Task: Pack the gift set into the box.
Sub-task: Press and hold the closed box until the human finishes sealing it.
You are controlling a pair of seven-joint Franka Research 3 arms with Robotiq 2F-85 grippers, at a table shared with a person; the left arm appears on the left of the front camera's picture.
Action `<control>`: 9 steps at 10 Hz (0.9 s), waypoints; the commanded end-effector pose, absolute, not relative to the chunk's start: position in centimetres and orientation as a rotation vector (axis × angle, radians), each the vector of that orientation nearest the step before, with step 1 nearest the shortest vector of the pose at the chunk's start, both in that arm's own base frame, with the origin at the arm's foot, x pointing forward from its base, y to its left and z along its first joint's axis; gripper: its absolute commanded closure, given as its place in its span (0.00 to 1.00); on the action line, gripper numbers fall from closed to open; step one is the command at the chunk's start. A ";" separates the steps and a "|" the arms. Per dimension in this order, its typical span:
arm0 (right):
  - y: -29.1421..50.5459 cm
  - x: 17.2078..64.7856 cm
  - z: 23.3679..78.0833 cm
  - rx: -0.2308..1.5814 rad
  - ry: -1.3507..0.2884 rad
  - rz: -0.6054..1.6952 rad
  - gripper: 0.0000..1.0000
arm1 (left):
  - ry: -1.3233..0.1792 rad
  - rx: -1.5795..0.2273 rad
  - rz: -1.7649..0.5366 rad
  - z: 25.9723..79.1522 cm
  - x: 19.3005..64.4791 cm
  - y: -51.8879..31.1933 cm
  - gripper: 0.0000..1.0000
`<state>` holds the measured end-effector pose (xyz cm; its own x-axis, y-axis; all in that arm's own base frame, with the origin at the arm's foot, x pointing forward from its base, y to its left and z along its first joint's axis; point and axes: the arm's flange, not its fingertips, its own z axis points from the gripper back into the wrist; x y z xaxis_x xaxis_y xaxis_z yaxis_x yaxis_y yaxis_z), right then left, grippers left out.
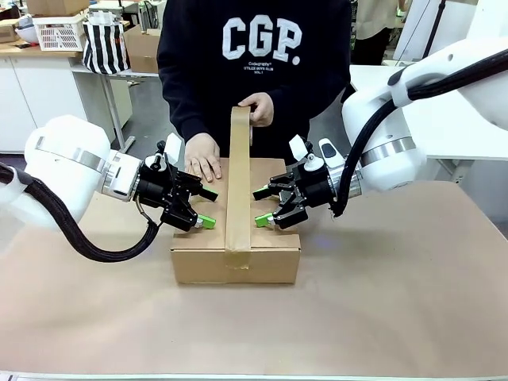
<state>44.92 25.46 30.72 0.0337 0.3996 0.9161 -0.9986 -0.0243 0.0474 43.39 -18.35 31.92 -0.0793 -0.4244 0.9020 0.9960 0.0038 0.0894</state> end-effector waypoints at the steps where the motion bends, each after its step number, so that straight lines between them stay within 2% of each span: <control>1: 25.4 44.7 30.3 0.933 -0.857 1.371 0.00 | -0.951 -0.817 -1.435 31.8 43.2 -18.3 0.00; 9: 25.4 44.7 30.3 0.933 -0.857 1.371 0.00 | -0.951 -0.817 -1.435 31.8 43.2 -18.3 0.00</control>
